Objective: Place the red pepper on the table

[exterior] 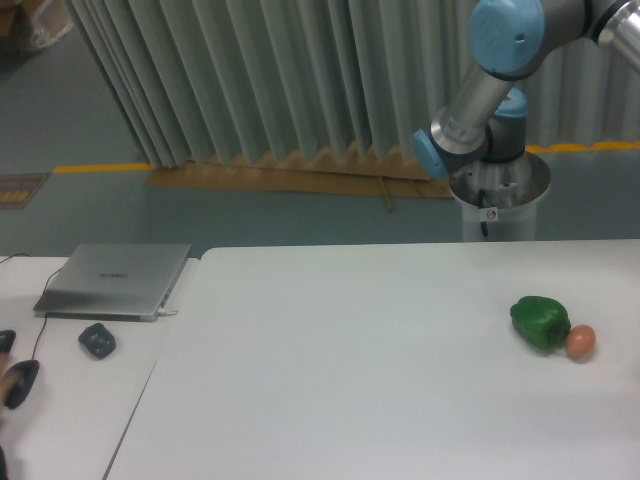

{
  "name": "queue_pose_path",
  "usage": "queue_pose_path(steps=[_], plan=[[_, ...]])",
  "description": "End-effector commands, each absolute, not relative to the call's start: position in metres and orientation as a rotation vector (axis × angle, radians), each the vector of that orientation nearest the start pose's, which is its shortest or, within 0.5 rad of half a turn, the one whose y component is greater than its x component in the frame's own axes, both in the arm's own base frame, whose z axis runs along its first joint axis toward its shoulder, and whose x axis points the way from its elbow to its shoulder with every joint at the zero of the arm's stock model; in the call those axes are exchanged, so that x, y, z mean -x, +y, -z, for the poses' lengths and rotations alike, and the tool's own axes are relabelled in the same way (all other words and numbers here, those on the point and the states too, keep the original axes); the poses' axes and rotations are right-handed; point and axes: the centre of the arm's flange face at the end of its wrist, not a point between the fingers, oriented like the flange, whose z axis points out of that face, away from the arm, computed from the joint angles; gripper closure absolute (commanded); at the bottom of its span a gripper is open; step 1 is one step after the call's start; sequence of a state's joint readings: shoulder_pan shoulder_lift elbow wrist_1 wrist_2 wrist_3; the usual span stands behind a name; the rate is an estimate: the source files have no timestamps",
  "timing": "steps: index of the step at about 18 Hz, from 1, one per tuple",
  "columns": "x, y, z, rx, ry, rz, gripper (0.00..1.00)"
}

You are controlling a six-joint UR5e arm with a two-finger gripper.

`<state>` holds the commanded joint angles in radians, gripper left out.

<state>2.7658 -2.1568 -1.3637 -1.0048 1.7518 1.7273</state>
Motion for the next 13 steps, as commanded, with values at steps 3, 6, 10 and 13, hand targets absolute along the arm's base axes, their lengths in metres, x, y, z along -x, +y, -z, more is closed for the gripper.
queue_pose_path(steps=[3, 6, 10, 13], plan=[[0.624, 0.37, -0.29, 3.173, 0.835, -0.349, 0.0], [0.625, 0.372, -0.285, 3.177, 0.826, -0.345, 0.0], [0.624, 0.374, -0.28, 3.183, 0.805, -0.339, 0.0], [0.623, 0.376, -0.281, 3.183, 0.802, -0.342, 0.0]])
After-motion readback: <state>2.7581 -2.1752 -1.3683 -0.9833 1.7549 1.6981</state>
